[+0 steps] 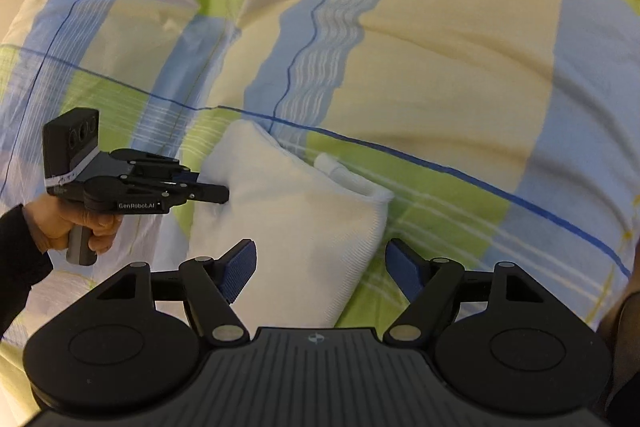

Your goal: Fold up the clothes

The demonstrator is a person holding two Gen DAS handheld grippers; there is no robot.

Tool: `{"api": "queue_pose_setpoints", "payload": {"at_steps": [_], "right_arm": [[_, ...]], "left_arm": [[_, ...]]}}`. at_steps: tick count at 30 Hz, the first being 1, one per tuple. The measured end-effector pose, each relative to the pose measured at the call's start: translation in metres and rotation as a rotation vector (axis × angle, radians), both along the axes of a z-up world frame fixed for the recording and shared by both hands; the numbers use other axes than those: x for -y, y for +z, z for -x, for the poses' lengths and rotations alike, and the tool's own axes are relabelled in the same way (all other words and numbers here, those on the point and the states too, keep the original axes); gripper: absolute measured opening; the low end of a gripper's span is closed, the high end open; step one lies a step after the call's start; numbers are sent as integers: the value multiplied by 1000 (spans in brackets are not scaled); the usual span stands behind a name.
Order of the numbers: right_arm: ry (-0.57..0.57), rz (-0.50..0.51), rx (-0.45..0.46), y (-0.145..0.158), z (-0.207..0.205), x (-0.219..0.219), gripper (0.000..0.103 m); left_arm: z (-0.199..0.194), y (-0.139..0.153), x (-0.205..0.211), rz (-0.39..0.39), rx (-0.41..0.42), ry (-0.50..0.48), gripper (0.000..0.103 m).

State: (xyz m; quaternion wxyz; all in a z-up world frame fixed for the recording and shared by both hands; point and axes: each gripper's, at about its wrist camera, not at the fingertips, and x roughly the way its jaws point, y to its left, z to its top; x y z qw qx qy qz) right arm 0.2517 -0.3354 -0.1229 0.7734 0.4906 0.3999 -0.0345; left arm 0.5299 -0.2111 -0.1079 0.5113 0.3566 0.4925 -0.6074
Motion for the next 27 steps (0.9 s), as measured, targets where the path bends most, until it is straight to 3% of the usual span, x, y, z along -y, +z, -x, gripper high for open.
{"api": "queue_pose_setpoints", "payload": {"at_steps": [6, 8, 11, 14, 21, 27], "right_arm": [[25, 6, -3, 0, -14, 8, 16], [34, 8, -4, 0, -19, 10, 7], [53, 14, 4, 5, -25, 14, 6], [116, 59, 71, 44, -31, 15, 5], [322, 295, 301, 176, -43, 5, 5], [487, 533, 462, 279, -23, -19, 5]], "left_arm": [[0, 2, -9, 39, 3, 49, 11], [1, 3, -12, 51, 8, 69, 10], [2, 14, -21, 89, 10, 115, 7], [2, 39, -36, 150, 14, 177, 6], [9, 152, -91, 394, 71, 341, 6], [60, 240, -148, 598, 160, 458, 6]]}}
